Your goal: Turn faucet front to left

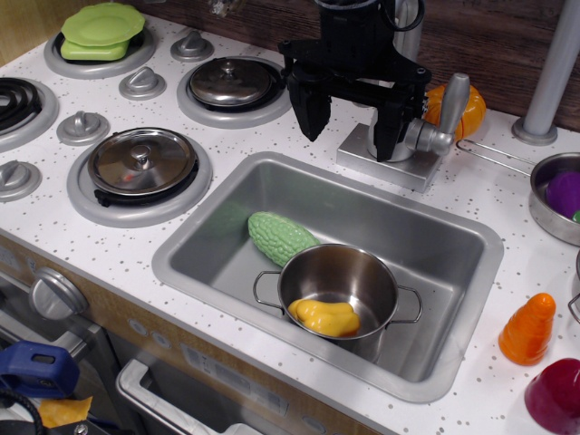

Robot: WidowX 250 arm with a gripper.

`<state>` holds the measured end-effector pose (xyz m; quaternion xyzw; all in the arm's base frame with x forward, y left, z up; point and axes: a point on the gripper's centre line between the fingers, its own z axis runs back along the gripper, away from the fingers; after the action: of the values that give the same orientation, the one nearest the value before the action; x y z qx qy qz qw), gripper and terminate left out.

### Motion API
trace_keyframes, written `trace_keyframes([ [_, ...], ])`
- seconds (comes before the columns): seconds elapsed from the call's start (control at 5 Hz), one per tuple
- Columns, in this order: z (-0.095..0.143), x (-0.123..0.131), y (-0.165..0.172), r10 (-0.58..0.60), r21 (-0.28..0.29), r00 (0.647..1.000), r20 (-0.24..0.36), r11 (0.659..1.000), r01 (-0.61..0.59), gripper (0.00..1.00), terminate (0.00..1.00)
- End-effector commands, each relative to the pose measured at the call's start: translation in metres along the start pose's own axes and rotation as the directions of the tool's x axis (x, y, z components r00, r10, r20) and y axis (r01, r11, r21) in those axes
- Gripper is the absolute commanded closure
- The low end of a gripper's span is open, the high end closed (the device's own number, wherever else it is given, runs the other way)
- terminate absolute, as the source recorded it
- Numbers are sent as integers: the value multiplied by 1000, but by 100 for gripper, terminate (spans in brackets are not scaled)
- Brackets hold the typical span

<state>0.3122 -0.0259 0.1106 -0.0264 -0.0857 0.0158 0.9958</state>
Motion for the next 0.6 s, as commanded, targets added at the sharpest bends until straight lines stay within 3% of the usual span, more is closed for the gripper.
trace_keyframes([
  [0.0, 0, 0, 0, 0, 0, 1000, 0, 1000, 0, 0, 0],
  [0.4, 3, -6, -20, -21, 36, 993, 119, 999, 17, 0, 0],
])
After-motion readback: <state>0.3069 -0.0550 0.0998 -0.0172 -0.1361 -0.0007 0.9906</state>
